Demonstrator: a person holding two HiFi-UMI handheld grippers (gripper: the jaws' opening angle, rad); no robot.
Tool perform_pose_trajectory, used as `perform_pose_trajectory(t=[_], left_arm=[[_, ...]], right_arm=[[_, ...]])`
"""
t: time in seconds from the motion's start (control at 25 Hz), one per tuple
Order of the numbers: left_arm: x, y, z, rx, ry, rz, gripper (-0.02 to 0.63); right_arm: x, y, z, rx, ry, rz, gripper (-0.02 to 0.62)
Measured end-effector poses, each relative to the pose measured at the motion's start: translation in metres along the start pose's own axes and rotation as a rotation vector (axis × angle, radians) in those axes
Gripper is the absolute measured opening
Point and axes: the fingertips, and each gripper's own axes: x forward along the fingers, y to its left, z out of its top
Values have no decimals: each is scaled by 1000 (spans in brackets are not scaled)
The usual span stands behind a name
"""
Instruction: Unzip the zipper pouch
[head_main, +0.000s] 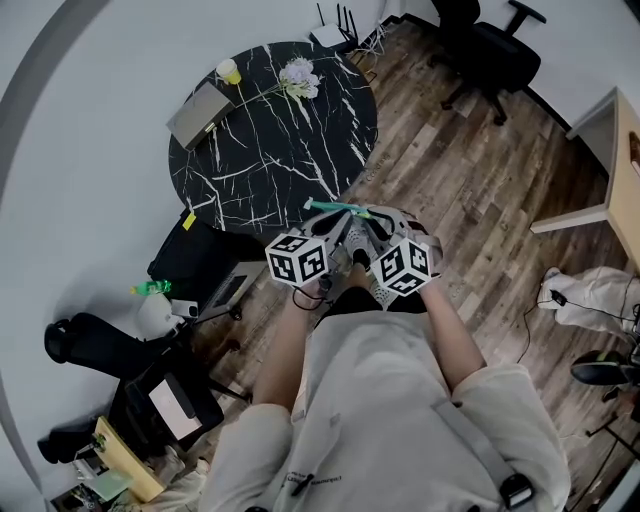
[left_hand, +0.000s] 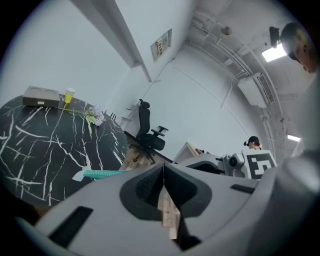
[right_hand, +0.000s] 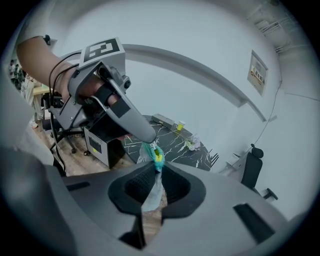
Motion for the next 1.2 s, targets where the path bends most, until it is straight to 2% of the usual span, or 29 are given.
perform_pose_trajectory(t=[0.32, 0.56, 0.76, 1.2], left_arm=[[1, 1, 1, 144, 33, 95, 25], [1, 2, 1, 221, 60, 136, 25], [3, -2, -2, 315, 101, 161, 25], [-4, 10, -1, 351, 96, 229, 25]], right_arm=[[-6, -4, -1, 11, -9, -8, 44], [-11, -5, -2, 18, -17, -8, 44], [-14, -6, -4, 15, -24, -2, 44], [-21, -7, -2, 22, -45, -5, 44]])
